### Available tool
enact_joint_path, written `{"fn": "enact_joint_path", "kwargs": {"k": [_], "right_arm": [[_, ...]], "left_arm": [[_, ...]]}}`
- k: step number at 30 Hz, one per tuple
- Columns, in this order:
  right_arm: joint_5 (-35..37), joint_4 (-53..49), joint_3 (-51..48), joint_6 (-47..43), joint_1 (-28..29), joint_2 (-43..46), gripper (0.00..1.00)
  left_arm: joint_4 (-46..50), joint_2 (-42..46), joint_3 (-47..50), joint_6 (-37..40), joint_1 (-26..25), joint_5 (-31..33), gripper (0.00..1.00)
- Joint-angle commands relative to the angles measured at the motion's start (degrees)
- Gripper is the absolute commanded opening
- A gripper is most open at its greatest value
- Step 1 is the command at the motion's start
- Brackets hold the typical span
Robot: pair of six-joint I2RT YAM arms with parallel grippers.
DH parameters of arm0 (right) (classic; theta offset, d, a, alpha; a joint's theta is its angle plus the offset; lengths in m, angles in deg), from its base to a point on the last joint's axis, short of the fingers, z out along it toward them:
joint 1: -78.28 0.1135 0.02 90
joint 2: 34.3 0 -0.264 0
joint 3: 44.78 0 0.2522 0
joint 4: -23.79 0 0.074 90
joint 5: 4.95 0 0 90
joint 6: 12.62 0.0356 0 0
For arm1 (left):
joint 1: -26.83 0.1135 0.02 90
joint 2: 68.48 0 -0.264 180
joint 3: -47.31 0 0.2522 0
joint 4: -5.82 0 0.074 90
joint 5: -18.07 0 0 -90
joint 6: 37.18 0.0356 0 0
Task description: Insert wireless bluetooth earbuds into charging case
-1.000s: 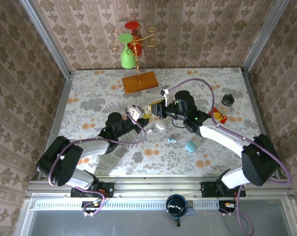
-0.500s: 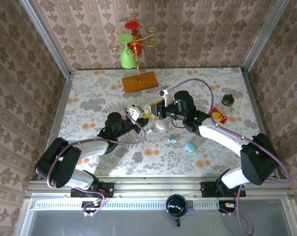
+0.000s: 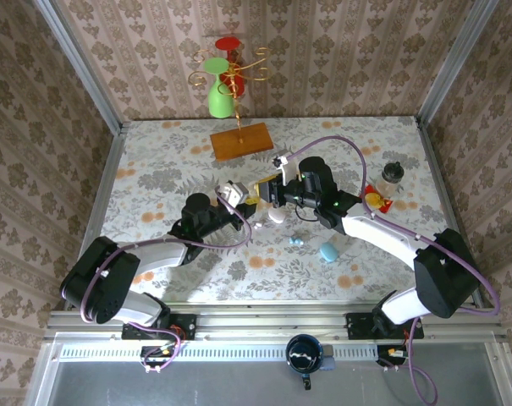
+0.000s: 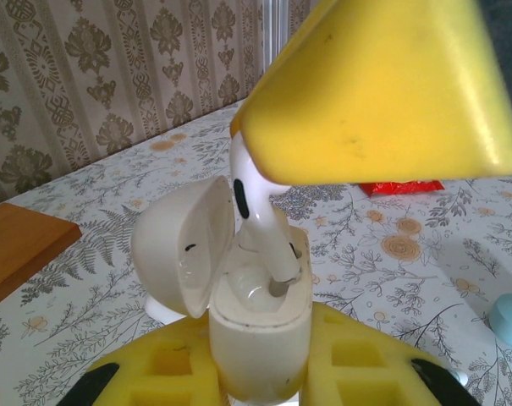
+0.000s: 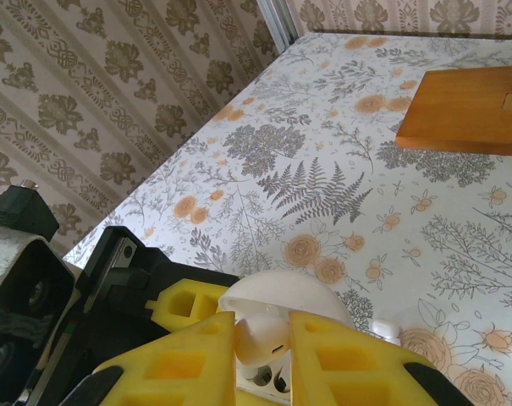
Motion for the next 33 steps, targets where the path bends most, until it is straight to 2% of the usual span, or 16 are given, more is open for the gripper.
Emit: {"fn": "enact_joint_path", "kwargs": {"k": [1, 10, 26, 33], "right_arm": [[0.73, -1.78, 0.75, -1.76, 0.46, -0.37, 0.21], [3.32, -2.16, 0.51, -2.14, 0.46, -0.50, 0.21], [2.88, 0.51, -2.81, -1.98, 0.64, 0.73, 0.21], [2.00, 1.00, -2.50, -1.40, 0.90, 0.82, 0.26]], "left_arm": [[-1.09, 1.59, -1.54, 0.91, -0.28, 0.31, 0.03], [-0.65, 2.50, -1.10, 1.12, -0.26, 0.37, 0.03], [-1.00, 2.94, -1.17, -1.19, 0.06, 2.14, 0.03], [-0.93, 3.04, -1.26, -1.37, 0.06, 1.90, 0.03]]}}
